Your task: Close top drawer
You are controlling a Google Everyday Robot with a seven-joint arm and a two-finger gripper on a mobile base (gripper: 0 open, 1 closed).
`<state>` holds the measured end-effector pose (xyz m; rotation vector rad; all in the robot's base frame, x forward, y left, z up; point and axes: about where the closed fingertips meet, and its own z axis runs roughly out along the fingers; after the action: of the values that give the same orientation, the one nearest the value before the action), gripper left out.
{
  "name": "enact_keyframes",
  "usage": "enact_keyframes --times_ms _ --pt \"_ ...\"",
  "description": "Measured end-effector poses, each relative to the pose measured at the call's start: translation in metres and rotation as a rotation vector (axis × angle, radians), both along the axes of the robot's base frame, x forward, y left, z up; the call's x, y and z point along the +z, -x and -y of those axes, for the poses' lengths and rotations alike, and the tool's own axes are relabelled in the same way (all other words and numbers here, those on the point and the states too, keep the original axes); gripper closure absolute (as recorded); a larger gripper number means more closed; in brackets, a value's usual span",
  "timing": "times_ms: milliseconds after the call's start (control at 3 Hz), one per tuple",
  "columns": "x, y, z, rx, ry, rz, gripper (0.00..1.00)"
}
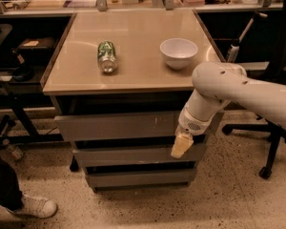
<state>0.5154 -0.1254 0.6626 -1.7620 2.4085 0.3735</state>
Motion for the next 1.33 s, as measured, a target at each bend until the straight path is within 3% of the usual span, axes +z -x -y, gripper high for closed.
enact_keyframes --times_ms 667,1000,1333 --pt "-0.003 -0.006 -0.003 0.004 0.003 0.0 0.88" --pt "-0.005 -0.027 -0.008 0.011 0.014 0.024 1.0" --pt "-0.005 -0.048 -0.012 0.005 0.027 0.053 1.0"
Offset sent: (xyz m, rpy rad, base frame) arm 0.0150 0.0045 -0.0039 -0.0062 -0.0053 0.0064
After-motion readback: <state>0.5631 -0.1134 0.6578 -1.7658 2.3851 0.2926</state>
